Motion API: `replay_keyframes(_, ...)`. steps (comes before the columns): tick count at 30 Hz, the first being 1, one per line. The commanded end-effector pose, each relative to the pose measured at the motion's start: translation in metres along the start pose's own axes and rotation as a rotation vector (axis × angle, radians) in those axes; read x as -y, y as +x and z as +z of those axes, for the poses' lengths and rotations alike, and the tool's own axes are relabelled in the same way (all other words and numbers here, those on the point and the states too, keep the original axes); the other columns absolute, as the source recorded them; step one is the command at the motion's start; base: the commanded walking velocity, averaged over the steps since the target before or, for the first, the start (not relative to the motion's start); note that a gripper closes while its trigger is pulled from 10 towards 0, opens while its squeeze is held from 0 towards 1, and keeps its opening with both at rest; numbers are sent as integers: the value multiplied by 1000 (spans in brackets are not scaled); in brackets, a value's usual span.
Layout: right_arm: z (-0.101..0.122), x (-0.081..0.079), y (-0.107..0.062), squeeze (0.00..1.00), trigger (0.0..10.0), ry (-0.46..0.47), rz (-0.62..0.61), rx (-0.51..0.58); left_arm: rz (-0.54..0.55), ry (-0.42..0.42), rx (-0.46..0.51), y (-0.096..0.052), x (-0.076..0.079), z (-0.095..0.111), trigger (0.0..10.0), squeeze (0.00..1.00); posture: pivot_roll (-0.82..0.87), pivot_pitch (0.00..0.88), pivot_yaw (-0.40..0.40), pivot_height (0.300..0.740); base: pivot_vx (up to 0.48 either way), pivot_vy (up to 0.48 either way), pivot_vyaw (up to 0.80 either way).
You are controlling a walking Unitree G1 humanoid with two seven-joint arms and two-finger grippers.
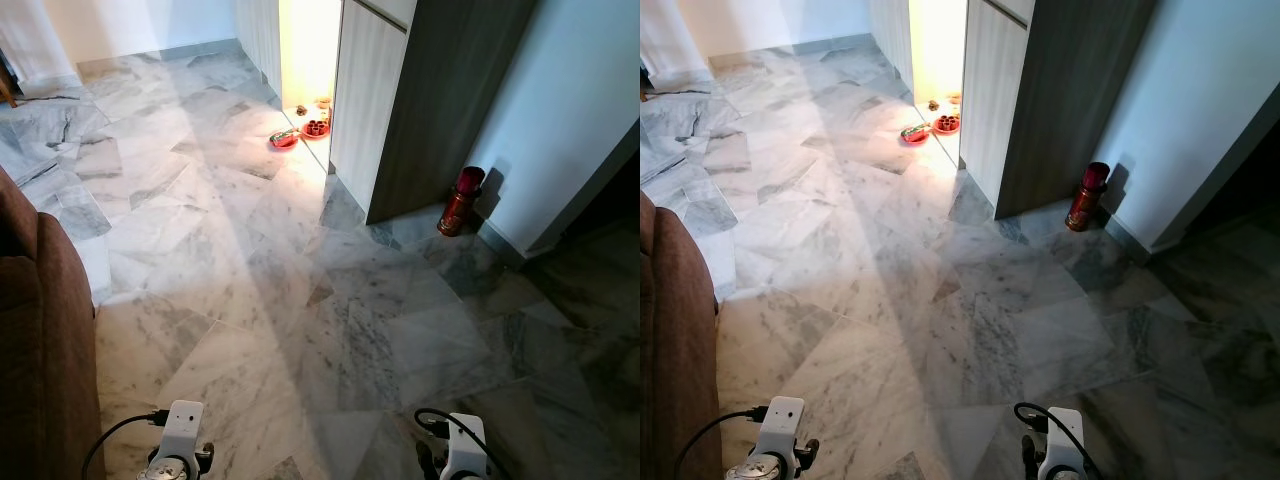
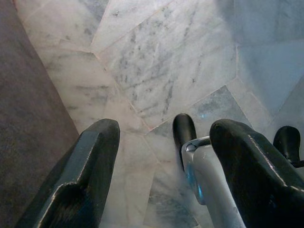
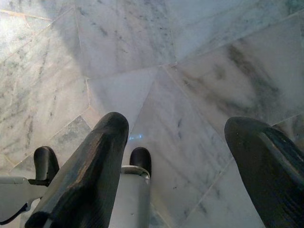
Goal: Move the pillow to the sofa from floor
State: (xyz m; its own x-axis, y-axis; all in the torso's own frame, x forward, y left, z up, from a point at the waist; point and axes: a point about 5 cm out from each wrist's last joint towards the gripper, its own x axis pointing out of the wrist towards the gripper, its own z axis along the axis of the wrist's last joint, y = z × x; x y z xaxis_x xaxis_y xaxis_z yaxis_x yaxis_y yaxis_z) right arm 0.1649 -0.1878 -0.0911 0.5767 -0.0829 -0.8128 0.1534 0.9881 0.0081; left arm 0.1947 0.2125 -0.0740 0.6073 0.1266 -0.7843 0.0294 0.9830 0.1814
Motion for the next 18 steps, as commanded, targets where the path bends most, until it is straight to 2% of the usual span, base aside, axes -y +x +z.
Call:
replay_keyframes(1, -5, 23, -3, 0, 10000, 110, -49, -34, -9, -2, -7, 0, 6, -3, 10000, 0, -35, 0, 22, 740, 0, 0, 0)
replay_keyframes(3, -4, 24, -2, 0, 10000, 82, -56, -30, -9, 16, -2, 0, 6, -3, 10000, 0, -35, 0, 25, 740, 0, 0, 0)
replay_keyframes(7, -6, 22, -3, 0, 10000, 100, -39, -40, -27, 52, 2, 0, 6, -1, 10000, 0, -41, 0, 33, 740, 0, 0, 0)
replay_keyframes(18, -8, 22, -3, 0, 10000, 120, -45, -38, -30, 40, 21, 0, 6, 3, 10000, 0, -44, 0, 44, 740, 0, 0, 0)
